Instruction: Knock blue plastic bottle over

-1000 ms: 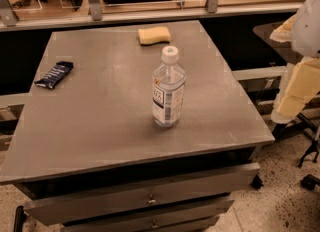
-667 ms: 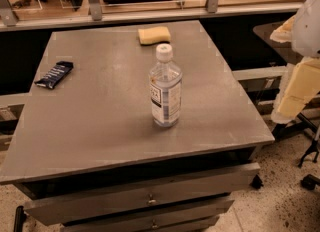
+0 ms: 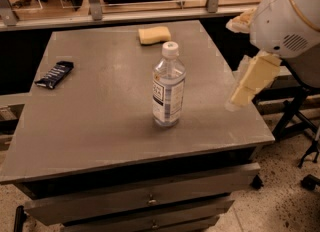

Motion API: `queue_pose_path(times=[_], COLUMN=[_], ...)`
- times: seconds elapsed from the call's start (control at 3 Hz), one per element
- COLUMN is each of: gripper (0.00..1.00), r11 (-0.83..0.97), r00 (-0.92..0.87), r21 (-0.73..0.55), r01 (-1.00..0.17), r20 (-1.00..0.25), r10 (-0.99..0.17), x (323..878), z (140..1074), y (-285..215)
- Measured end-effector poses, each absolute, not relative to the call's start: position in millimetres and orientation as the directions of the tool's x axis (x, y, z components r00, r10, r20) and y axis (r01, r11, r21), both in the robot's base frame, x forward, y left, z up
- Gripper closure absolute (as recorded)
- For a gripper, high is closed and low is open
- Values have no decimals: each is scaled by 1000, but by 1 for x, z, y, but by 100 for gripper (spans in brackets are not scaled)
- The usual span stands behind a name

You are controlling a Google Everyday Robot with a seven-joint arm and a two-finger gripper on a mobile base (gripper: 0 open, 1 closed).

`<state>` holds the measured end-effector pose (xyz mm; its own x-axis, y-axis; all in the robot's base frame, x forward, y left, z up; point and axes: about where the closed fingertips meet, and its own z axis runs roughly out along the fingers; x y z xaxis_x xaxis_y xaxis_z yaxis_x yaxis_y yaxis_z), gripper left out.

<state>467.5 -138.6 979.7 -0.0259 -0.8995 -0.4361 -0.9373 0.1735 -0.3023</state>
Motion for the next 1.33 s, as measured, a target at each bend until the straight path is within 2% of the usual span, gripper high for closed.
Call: queue_pose_path(times=[0.33, 0.67, 1.33], gripper=[0, 0, 0], r11=[101, 37, 4], r00=[80, 102, 48], r21=[-288, -196, -75], r01=[-952, -980, -997], r20=[-556, -651, -685], r10=[-827, -752, -727], x=[480, 483, 481], z=[978, 961, 933], y=[-71, -22, -14])
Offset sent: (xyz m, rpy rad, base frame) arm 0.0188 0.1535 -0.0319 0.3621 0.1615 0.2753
